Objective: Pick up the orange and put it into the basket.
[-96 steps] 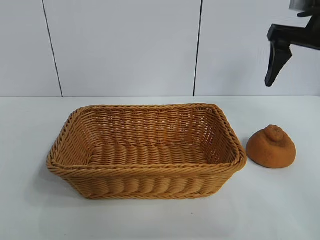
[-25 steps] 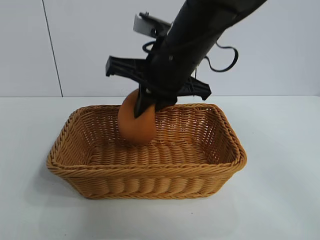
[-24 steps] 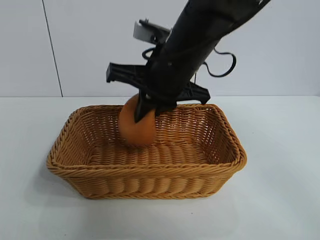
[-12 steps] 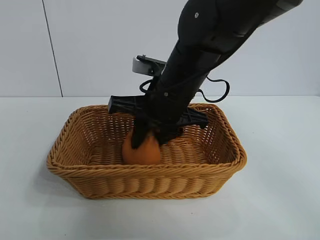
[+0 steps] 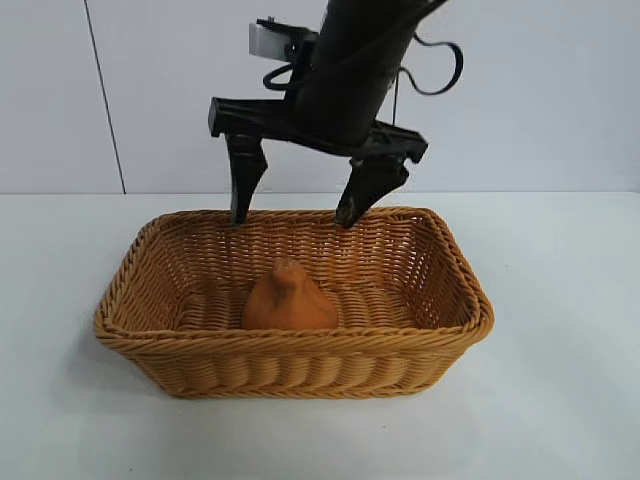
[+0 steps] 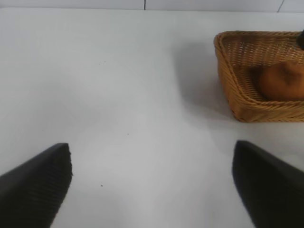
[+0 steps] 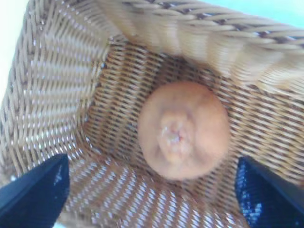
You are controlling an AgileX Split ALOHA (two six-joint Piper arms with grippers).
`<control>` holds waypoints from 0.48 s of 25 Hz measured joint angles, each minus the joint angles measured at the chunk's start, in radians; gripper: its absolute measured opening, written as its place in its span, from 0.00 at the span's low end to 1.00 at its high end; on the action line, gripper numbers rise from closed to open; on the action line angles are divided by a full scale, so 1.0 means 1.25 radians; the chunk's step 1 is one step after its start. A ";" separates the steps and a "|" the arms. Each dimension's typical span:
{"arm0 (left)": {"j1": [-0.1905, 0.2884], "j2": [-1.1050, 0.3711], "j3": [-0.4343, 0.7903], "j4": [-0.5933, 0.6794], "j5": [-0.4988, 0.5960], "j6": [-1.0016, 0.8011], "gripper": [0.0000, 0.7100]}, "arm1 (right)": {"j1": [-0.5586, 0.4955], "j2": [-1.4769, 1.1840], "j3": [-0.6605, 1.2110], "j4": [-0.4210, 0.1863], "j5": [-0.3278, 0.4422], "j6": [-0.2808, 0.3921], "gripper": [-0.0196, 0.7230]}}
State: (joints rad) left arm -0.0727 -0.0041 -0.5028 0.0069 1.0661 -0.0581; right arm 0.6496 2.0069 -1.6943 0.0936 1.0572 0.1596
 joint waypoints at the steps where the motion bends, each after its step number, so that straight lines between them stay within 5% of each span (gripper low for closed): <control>1: 0.000 0.000 0.000 0.000 0.000 0.000 0.92 | -0.002 0.000 -0.024 -0.021 0.039 0.003 0.90; 4: 0.000 0.000 0.000 0.000 0.000 0.000 0.91 | -0.023 -0.002 -0.073 -0.082 0.111 0.015 0.90; 7: 0.000 0.000 0.000 0.000 0.000 0.000 0.91 | -0.066 -0.006 -0.087 -0.139 0.118 0.024 0.90; 12: 0.000 0.000 0.000 0.000 0.000 0.000 0.91 | -0.194 -0.006 -0.089 -0.156 0.122 0.017 0.90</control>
State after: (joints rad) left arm -0.0727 -0.0041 -0.5028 0.0069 1.0661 -0.0581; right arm 0.4065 1.9989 -1.8052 -0.1021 1.2097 0.1807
